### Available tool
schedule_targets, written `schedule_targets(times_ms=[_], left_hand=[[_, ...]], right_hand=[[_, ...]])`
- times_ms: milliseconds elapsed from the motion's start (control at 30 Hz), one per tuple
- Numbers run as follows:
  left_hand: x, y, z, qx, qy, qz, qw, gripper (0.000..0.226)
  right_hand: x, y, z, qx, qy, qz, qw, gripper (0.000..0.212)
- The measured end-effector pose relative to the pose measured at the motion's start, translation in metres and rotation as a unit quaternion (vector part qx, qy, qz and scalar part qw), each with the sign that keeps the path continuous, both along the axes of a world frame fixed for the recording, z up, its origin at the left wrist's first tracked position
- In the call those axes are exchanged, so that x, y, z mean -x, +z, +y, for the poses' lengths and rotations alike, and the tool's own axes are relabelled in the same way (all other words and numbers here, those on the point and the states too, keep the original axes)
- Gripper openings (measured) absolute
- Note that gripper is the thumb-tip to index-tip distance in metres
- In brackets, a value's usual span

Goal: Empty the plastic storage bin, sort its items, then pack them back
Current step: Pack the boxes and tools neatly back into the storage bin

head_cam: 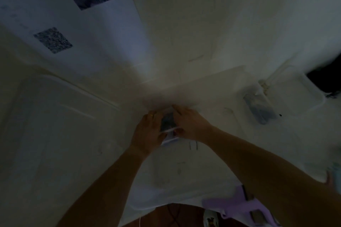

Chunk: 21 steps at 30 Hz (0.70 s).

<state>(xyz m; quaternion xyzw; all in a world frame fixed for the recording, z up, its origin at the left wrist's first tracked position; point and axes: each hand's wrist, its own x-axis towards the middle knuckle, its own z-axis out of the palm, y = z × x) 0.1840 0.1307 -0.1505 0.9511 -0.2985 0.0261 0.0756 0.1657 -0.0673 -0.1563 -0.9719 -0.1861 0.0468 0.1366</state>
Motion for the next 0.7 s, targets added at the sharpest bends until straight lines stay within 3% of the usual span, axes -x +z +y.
schedule_targets(times_ms=[100,300,500,600,700], left_hand=[[-0.003,0.008,-0.006,-0.025,0.033,0.025,0.999,0.077],[0.004,0.009,-0.007,-0.033,0.068,0.062,0.995,0.087],[0.026,0.032,-0.007,-0.027,0.11,0.035,0.993,0.107],[0.039,0.06,-0.038,0.028,0.116,-0.033,0.992,0.094],[0.054,0.079,-0.1,0.102,0.073,-0.09,0.988,0.067]], right_hand=[[0.001,0.004,0.0,-0.035,-0.007,0.001,0.999,0.086],[0.004,0.009,-0.003,-0.082,-0.029,-0.006,0.996,0.071],[0.017,0.024,-0.015,-0.129,-0.081,0.006,0.988,0.075],[0.039,0.047,-0.038,-0.147,-0.127,-0.02,0.981,0.06],[0.072,0.07,-0.083,-0.16,-0.174,-0.075,0.969,0.05]])
